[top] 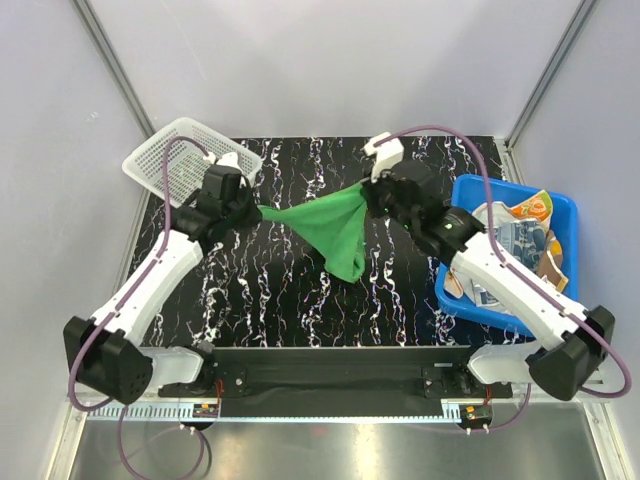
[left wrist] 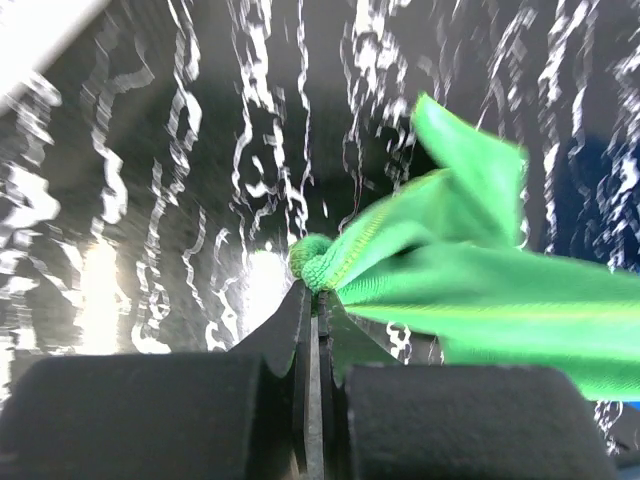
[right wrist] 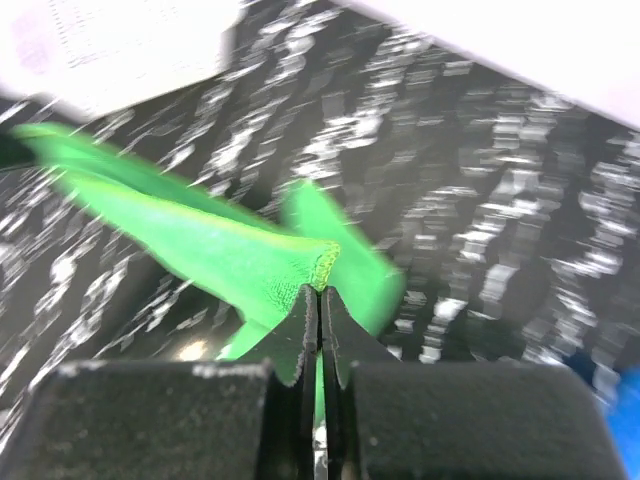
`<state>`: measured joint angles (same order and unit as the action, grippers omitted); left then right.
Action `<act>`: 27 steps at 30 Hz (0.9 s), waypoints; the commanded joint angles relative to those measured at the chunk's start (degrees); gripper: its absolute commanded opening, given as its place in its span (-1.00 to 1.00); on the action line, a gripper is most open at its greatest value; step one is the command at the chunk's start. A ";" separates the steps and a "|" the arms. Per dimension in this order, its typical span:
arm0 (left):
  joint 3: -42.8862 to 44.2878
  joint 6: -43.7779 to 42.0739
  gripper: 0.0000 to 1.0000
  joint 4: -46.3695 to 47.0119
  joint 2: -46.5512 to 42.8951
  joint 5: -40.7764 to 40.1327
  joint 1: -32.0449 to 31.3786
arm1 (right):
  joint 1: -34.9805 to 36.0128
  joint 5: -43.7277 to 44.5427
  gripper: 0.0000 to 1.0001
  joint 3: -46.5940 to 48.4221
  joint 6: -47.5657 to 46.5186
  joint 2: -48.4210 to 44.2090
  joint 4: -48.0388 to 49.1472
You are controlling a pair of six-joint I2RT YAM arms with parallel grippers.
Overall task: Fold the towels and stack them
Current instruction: Flatten out the crumpled towel
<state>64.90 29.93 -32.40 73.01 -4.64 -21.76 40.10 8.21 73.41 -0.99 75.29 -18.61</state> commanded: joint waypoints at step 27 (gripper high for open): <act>38.97 9.09 -1.00 -27.00 -11.14 13.53 -0.92 | -1.07 -16.29 -1.00 10.52 0.12 -27.56 -4.50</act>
<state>98.96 37.47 -56.69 62.61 9.23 -22.57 39.31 -5.04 80.25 -1.32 48.36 -25.02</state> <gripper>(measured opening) 0.023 0.012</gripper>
